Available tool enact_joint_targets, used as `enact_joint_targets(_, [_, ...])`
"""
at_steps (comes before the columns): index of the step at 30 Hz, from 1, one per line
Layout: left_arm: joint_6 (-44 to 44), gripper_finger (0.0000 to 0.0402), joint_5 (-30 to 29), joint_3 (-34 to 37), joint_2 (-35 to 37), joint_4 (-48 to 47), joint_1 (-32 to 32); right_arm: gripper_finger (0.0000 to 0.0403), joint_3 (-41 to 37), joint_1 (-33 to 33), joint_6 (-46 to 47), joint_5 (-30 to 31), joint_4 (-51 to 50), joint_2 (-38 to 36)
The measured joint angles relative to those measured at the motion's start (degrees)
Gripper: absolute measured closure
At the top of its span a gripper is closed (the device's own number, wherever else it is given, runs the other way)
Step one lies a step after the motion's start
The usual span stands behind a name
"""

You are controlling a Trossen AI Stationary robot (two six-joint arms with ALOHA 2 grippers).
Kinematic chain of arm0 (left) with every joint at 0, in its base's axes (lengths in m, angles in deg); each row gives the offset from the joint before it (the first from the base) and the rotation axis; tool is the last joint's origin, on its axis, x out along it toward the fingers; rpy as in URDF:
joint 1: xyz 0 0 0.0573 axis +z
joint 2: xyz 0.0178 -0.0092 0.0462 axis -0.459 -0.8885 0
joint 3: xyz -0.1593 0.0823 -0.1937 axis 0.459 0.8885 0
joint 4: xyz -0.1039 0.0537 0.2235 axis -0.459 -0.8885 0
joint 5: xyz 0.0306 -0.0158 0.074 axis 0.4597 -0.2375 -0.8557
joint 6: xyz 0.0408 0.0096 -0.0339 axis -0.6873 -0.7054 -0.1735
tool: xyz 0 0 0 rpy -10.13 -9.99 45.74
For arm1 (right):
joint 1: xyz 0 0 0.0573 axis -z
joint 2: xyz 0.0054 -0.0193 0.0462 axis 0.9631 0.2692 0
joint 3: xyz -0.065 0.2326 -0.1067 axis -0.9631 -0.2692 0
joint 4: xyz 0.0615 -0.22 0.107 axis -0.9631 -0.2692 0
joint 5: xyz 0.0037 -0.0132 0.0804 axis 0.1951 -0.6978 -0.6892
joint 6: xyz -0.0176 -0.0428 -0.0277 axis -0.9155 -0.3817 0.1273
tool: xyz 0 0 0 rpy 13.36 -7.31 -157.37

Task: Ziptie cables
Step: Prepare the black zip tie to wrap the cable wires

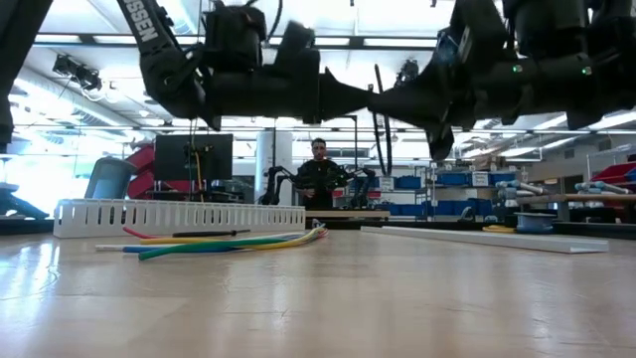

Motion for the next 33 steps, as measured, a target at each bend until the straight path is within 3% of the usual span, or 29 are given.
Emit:
enact_joint_targets(4, [-11.1, 0.0401, -4.8, 0.0, 0.0, 0.0, -2.7, 0.0403, 0.5, 0.2, 3.9, -2.0, -0.2, 0.0])
enact_joint_targets(11, [-18.9, 0.0401, -10.4, 0.0, 0.0, 0.0, -4.9, 0.0403, 0.5, 0.3, 7.3, -2.5, -0.3, 0.0])
enact_joint_targets(25, [-18.5, 0.0401, -11.1, 0.0, 0.0, 0.6, -5.0, 0.0403, -1.3, -0.2, 11.3, 0.6, 0.2, 0.0])
enact_joint_targets(33, [-18.4, 0.0401, -9.6, 0.0, 0.0, 0.5, -5.0, 0.0403, -1.7, 0.1, 10.9, -0.8, 2.2, 0.0])
